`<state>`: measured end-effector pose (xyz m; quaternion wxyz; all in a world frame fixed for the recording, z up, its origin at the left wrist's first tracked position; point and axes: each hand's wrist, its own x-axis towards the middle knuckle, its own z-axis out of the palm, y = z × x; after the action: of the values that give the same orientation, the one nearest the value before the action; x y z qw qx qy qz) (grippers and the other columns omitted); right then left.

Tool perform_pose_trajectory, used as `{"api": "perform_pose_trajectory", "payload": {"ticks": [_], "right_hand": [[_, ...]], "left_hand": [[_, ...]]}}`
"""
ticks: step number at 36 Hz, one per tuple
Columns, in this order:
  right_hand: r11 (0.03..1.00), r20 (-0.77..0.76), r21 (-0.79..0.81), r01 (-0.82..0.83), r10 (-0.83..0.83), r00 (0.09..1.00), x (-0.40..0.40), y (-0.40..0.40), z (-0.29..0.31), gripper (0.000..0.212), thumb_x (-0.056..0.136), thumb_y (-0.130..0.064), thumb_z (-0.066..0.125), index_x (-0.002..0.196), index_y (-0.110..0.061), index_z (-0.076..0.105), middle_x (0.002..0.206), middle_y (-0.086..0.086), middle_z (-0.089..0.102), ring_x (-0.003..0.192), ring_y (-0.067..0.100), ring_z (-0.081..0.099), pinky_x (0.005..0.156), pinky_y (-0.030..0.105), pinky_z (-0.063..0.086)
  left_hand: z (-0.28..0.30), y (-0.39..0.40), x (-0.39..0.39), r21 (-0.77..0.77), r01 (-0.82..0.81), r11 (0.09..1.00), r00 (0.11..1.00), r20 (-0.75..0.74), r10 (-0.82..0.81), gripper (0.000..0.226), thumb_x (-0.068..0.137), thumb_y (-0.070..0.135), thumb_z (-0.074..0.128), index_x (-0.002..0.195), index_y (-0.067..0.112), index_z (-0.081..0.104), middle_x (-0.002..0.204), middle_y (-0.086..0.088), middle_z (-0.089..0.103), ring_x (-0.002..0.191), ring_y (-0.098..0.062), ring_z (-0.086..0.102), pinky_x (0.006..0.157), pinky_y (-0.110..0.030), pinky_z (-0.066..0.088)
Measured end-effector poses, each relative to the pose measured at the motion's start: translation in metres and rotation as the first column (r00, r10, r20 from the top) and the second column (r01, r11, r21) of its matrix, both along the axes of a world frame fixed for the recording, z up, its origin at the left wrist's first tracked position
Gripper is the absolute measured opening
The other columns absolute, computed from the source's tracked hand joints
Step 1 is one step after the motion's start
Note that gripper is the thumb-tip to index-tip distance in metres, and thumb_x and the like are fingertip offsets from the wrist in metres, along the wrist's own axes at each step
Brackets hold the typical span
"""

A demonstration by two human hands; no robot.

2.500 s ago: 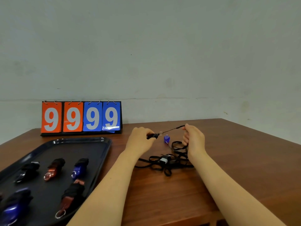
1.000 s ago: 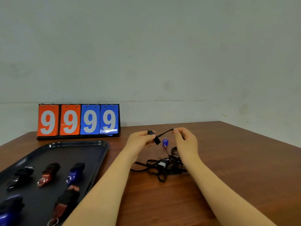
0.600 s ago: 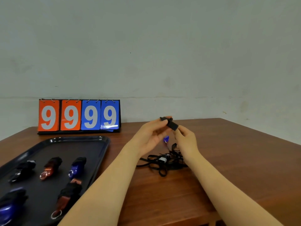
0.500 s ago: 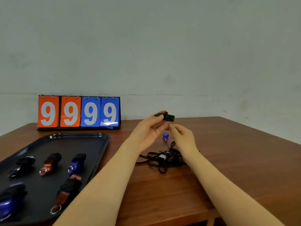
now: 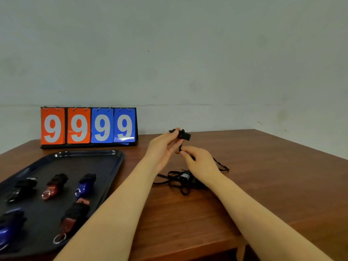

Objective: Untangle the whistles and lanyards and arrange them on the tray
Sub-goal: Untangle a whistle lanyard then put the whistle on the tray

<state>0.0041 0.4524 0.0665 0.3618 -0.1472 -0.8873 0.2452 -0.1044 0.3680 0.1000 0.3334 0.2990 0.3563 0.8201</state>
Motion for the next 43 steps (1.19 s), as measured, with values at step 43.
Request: {"api": "perform_pose_trajectory", "payload": {"ticks": [43], "right_hand": [[0.633,-0.287,-0.759,-0.156,-0.11,0.952,0.006,0.007,0.013,0.022,0.096,-0.026,0.055,0.087,-0.011,0.068,0.053,-0.004,0.036,0.048,0.009,0.028,0.047,0.024,0.025]], "left_hand": [[-0.004,-0.008,-0.001,-0.201,0.214,0.956,0.947,-0.199,-0.253,0.025,0.094,0.004,0.053,0.115,0.002,0.065,0.113,-0.012,0.071,0.11,-0.019,0.066,0.087,-0.026,0.055]]}}
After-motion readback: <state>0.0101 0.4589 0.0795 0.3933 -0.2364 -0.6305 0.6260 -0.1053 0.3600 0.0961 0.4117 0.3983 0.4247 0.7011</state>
